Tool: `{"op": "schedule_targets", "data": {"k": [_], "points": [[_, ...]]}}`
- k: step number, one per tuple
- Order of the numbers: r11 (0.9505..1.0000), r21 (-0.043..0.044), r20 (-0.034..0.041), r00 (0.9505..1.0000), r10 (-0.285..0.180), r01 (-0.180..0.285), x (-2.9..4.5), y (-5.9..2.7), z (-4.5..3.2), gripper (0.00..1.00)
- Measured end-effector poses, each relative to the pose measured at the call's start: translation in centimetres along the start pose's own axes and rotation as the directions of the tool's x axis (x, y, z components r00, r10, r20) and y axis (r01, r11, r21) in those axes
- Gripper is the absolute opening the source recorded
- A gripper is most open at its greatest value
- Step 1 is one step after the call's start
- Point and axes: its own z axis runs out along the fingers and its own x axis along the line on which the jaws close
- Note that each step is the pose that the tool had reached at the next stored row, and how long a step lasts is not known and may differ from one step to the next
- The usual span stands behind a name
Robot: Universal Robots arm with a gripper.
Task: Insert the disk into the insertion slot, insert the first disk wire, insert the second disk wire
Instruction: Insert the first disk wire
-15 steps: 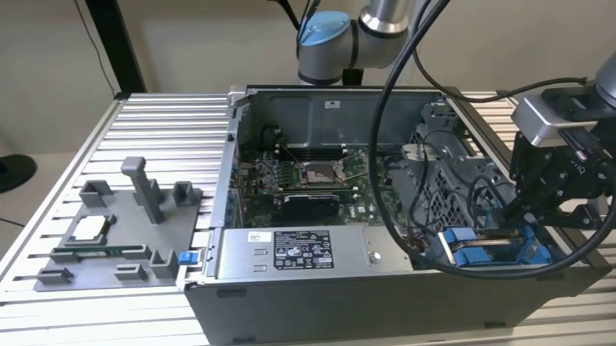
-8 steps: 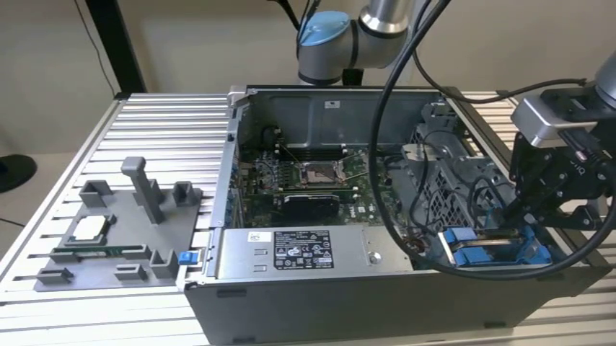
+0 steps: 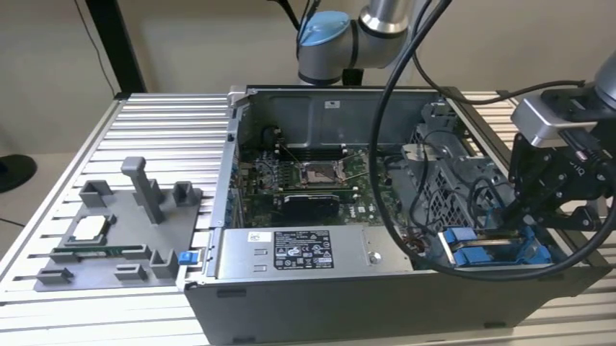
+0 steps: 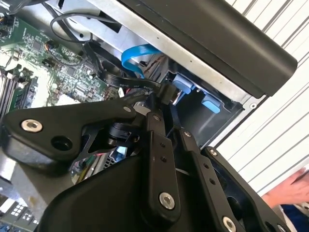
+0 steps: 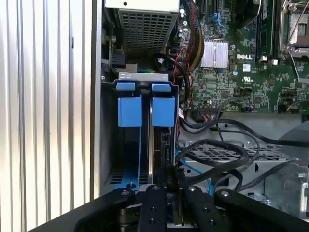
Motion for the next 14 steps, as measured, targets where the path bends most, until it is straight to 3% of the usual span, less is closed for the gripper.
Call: {"op": "schedule_targets", "data": {"k": [14], "points": [[1.0, 0.0038, 0.0001, 1.0, 0.0, 0.0, 0.03, -0.15, 0.36, 0.0]]}}
